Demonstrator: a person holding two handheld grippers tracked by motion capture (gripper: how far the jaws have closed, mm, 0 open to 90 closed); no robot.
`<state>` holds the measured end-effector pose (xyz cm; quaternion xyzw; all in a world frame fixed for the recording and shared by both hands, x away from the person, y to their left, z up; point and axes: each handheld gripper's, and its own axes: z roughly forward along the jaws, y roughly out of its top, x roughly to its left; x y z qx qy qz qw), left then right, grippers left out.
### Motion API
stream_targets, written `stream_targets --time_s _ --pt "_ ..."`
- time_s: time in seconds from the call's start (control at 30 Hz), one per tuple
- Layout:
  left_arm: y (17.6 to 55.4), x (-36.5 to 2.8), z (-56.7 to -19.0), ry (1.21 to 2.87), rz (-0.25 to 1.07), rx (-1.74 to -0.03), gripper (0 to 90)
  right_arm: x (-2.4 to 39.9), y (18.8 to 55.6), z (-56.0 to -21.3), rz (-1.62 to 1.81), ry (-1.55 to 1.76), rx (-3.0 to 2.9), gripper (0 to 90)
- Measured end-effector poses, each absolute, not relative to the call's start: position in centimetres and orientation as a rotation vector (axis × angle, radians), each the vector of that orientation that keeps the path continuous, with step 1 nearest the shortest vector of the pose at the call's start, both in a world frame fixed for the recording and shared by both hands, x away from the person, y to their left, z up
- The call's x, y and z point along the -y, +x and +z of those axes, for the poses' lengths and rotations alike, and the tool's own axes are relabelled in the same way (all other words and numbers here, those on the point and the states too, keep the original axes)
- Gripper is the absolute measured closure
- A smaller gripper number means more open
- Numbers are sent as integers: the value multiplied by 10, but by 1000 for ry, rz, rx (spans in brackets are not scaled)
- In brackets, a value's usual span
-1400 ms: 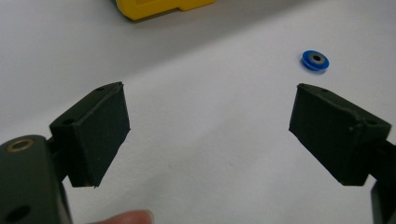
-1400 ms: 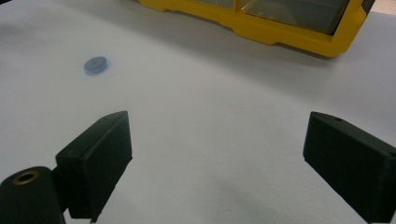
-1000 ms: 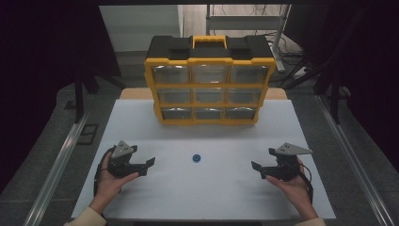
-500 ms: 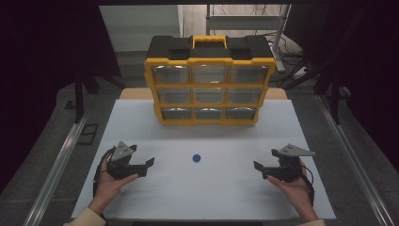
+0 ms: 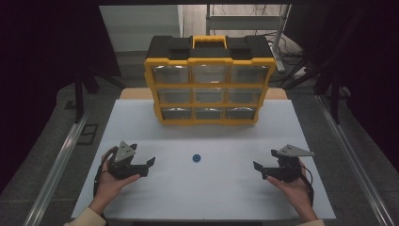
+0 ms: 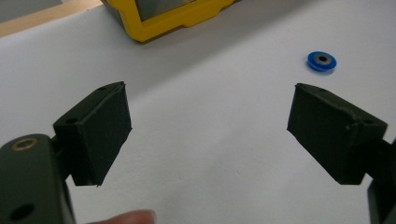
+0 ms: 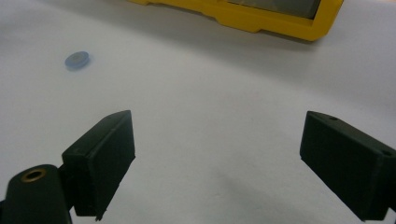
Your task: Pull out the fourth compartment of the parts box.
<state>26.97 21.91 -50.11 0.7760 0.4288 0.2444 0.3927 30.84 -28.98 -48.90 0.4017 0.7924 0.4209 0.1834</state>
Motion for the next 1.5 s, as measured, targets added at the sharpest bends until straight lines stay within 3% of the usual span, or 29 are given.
stream_targets --time_s 1.5 --pt "253 -181 -500 2186 1057 -796 137 287 314 -492 1167 1122 -2241 110"
